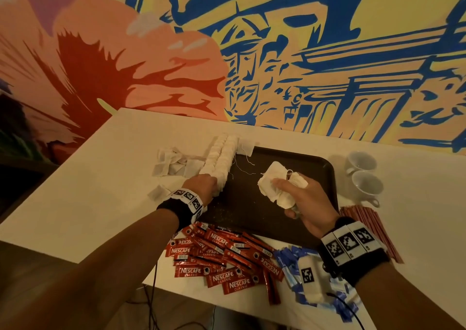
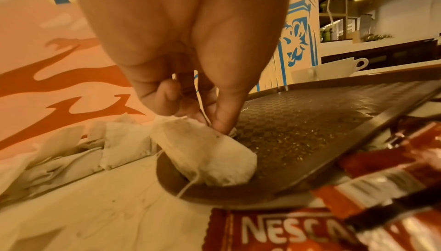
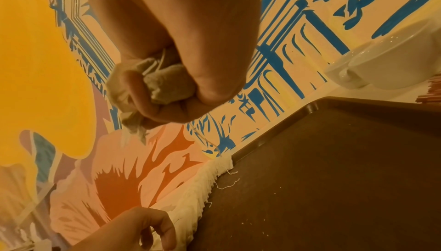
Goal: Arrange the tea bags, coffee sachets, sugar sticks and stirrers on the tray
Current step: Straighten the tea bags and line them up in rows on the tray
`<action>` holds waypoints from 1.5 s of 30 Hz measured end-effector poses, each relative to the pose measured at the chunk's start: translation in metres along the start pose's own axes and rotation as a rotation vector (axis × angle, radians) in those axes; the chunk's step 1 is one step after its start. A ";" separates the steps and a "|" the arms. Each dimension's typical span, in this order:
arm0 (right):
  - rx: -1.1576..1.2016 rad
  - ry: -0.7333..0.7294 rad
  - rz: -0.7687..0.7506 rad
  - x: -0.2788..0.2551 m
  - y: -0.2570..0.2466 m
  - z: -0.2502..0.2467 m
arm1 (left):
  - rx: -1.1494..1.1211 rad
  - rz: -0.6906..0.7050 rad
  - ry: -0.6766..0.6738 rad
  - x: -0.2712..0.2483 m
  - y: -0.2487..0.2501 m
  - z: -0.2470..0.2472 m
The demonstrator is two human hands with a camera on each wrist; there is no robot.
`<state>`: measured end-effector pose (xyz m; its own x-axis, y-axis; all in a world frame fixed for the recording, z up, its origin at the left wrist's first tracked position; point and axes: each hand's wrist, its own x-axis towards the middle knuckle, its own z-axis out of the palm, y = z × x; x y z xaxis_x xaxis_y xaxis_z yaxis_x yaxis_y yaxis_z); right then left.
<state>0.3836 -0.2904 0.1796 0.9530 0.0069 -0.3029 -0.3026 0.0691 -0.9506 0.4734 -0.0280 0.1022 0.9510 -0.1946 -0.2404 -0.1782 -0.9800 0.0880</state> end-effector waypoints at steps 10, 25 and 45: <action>0.002 0.000 0.032 0.003 0.004 0.006 | 0.028 -0.003 0.004 -0.002 -0.001 -0.001; 0.008 0.005 0.018 -0.001 0.001 0.003 | -0.456 -0.475 0.129 -0.014 -0.050 -0.027; -0.009 -0.038 0.024 -0.003 0.000 0.019 | -0.194 -0.447 -0.019 -0.049 -0.007 -0.004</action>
<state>0.3814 -0.2715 0.1816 0.9453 0.0465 -0.3228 -0.3251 0.0591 -0.9438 0.4295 -0.0112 0.1168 0.9186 0.2409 -0.3133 0.2984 -0.9426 0.1501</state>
